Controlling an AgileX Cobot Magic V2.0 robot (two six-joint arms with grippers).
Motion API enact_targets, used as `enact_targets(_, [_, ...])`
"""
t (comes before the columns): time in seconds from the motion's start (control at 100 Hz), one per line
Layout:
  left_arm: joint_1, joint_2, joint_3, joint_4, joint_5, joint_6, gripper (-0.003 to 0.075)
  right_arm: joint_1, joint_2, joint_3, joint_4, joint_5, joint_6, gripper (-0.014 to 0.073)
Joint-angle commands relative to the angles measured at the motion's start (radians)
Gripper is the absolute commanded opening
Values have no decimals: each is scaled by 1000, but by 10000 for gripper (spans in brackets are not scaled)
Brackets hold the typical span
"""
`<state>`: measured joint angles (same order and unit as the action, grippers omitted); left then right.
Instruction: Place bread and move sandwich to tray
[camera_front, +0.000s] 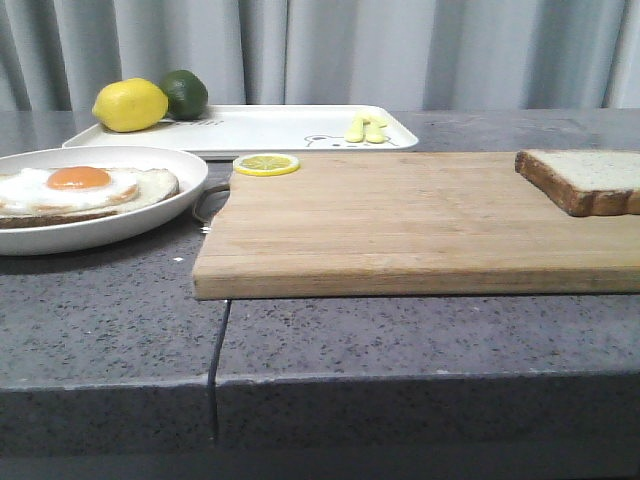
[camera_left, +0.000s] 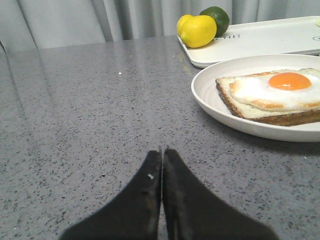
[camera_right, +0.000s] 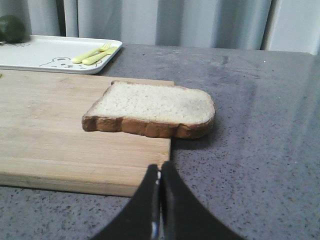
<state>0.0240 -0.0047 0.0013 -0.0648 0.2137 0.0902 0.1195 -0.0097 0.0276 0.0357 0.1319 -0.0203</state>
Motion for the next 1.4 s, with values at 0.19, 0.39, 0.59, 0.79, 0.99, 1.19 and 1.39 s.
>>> enact_targets(0.19, [0,-33,16,-3,-88,1,-19,-4,-18,0,-11,-87,-4,-67])
enact_targets(0.39, [0,-33,16,-3,-88,1,-19,-4,-18,0,-11,-87,-4,-67])
enact_targets(0.59, [0,-33,16,-1,-88,1,-19,-4,-18,0,-11,-87,-4,-67])
enact_targets(0.79, [0,-33,16,1,-88,1,-19,-4,-18,0,-11,-90,-4,-67])
enact_targets(0.99, [0,-33,16,1,-133,1,-19,-4,-18,0,-11,-125,-4,-67])
enact_targets(1.19, [0,-33,-8,-104,-311,1,-19,-4,-18,-16,13,-334,30,-67])
enact_targets(1.39, [0,-24,-162,-134,-155,1,-19,-4,-13,-176,33,-117,44,-67])
